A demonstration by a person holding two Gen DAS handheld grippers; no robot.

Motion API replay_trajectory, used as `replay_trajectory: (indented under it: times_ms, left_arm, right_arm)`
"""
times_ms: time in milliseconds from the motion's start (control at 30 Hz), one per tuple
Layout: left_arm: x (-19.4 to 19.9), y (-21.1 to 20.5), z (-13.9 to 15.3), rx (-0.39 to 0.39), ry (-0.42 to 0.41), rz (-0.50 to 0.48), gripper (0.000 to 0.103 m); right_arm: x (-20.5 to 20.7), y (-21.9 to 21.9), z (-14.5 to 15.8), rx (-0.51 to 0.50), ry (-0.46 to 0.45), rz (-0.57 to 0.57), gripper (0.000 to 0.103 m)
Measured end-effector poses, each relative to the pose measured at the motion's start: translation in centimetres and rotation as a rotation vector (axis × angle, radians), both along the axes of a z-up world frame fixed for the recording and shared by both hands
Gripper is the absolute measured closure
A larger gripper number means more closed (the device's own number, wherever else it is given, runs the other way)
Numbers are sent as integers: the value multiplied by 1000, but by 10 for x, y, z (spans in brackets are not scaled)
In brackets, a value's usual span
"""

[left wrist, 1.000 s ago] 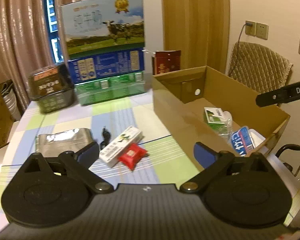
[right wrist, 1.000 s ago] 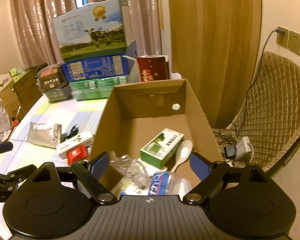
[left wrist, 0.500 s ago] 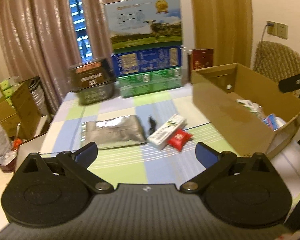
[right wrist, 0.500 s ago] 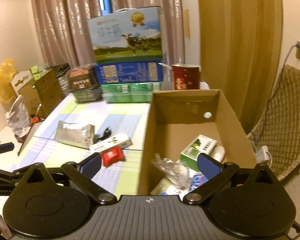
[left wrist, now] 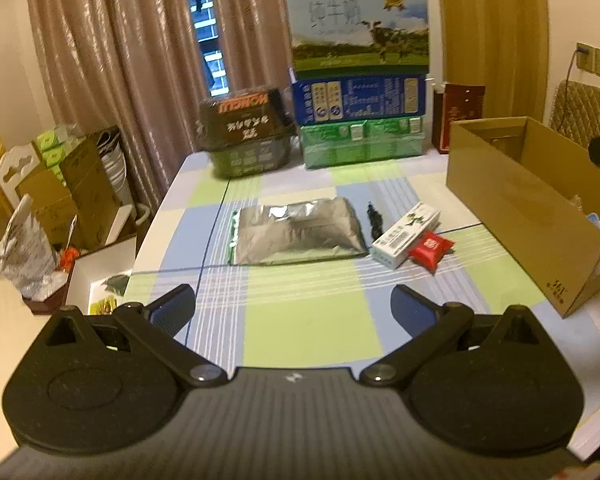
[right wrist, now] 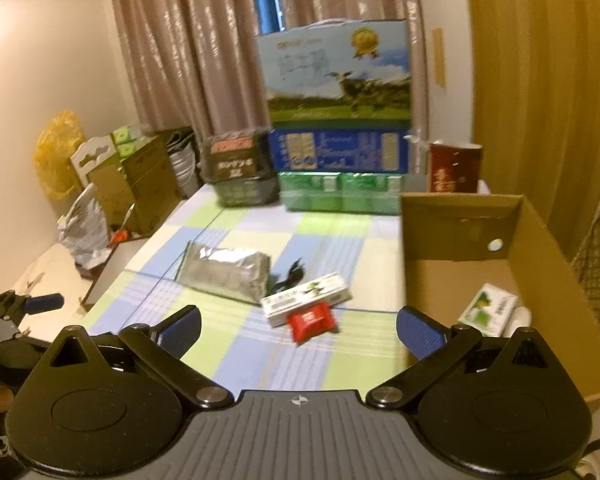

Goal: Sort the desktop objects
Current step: 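Move both tools back over the table toward the cream box and red candy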

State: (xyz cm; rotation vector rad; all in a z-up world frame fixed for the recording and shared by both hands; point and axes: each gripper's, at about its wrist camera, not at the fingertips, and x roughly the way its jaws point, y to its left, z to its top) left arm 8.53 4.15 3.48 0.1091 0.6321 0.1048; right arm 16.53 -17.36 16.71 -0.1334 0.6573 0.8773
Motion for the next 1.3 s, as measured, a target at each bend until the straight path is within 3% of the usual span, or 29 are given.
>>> replay_trajectory:
  times_ms: [333, 767, 933, 1300]
  left_arm:
    - [23, 26, -30, -38, 21, -2, 1]
    - [89, 37, -79, -72, 49, -145, 1]
    - [116, 35, -87, -68, 56, -253, 2]
    - [162, 16, -86, -27, 81, -477, 9]
  right_arm:
    - [-4, 50, -56, -83, 0, 53, 2]
    - [42, 101, -134, -188, -19, 59, 4]
    - [64, 117, -150, -223, -5, 66, 19]
    - [108, 152, -154, -491, 48, 170, 31]
